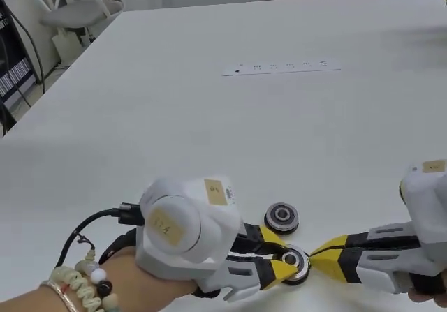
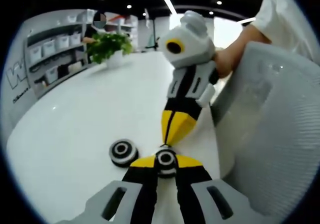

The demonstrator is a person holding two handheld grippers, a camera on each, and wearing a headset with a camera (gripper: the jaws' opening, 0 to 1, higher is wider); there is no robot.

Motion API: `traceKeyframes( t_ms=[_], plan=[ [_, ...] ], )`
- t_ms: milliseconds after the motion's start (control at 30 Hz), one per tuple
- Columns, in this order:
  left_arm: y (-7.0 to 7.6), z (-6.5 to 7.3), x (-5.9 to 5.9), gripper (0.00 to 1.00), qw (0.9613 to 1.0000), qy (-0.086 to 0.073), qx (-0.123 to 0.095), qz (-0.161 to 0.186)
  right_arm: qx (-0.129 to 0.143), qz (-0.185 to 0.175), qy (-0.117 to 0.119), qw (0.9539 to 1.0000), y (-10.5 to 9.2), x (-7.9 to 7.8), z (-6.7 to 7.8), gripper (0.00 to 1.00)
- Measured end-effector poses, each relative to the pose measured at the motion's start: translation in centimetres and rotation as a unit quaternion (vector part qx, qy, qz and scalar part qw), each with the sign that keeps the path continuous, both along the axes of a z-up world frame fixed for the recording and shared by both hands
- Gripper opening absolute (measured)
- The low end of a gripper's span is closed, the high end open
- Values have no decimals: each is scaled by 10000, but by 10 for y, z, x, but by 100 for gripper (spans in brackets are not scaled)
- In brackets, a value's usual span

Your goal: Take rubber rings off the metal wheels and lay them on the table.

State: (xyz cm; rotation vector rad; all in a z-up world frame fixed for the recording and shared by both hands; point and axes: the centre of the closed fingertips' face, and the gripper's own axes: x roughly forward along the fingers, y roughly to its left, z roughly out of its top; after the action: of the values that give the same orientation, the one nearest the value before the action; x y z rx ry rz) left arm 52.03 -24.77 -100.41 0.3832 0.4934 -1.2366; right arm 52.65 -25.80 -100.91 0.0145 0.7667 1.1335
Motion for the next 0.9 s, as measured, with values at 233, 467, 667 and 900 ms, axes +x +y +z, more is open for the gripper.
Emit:
traceKeyframes(
  t_ms=[233, 467, 667, 900],
  plan=[
    [-1, 0, 1, 14, 10000, -11, 13, -13, 136, -86, 195, 9997, 2, -3, 2, 0],
    [-1, 0, 1, 14, 10000, -23, 20, -19, 289, -101, 269, 9992, 5, -5, 6, 0],
    [-1, 0, 1, 14, 10000, -38, 28, -28, 455, -159, 412, 9980, 6, -5, 7, 0],
    [-1, 0, 1, 13, 10000, -40, 28, -32, 576, -104, 418, 9974, 10, -8, 12, 0]
  ],
)
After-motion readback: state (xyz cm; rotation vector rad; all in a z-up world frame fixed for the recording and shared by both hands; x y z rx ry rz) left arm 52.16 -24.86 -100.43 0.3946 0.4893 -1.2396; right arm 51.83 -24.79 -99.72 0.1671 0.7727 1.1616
